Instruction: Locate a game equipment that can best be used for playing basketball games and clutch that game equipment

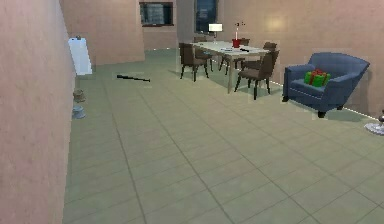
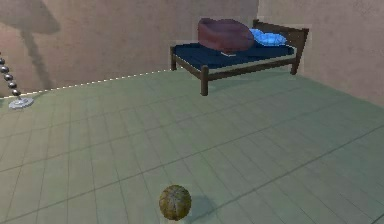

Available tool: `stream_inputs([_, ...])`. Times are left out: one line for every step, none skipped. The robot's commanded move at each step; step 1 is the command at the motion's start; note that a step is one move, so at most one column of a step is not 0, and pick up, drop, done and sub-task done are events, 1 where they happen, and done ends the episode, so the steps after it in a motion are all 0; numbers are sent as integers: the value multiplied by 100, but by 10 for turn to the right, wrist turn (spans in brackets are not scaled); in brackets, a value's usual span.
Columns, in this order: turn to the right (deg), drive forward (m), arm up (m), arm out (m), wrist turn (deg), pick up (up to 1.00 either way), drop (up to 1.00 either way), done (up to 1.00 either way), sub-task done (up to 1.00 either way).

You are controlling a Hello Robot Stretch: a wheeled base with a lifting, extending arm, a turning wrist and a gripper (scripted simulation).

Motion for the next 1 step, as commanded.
stream_inputs([0,0,0,50,0,0,0,0,0])
